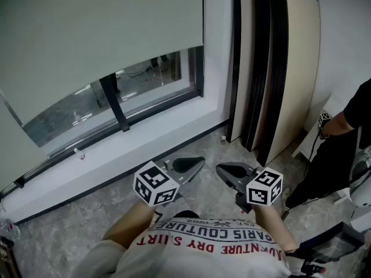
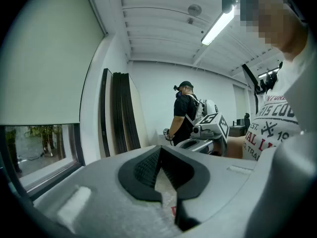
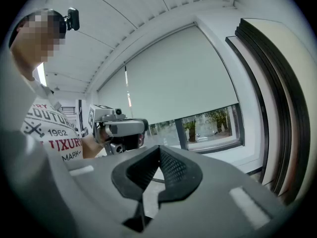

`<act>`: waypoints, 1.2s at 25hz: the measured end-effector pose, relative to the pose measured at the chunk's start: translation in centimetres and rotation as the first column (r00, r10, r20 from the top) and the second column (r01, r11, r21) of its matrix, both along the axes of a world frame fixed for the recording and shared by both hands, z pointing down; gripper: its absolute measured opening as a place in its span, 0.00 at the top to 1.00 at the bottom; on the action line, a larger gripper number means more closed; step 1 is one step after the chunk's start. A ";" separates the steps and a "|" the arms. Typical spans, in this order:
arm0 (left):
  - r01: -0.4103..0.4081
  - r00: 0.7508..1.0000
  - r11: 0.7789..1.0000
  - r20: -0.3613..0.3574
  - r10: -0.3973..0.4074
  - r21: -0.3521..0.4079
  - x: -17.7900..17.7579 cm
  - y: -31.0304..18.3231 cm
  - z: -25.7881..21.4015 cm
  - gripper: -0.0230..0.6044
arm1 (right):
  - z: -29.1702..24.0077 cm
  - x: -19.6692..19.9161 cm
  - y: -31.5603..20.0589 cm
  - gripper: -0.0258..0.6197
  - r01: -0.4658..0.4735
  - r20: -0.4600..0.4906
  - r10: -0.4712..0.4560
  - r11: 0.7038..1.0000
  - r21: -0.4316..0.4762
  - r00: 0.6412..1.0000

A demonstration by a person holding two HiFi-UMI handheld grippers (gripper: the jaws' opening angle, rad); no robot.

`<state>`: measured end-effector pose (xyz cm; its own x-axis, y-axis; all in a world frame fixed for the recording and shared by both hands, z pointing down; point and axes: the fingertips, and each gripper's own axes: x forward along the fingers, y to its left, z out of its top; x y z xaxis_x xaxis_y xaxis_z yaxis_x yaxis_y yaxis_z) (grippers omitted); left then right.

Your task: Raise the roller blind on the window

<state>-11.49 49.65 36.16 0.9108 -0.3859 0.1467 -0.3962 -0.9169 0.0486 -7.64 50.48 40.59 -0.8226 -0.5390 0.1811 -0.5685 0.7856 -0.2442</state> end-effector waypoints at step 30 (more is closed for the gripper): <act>-0.071 0.997 0.997 -0.020 0.071 -0.043 3.5 0.8 0.9 0.96 | -0.2 3.5 0.7 0.95 -0.082 0.068 0.084 0.996 -0.029 0.994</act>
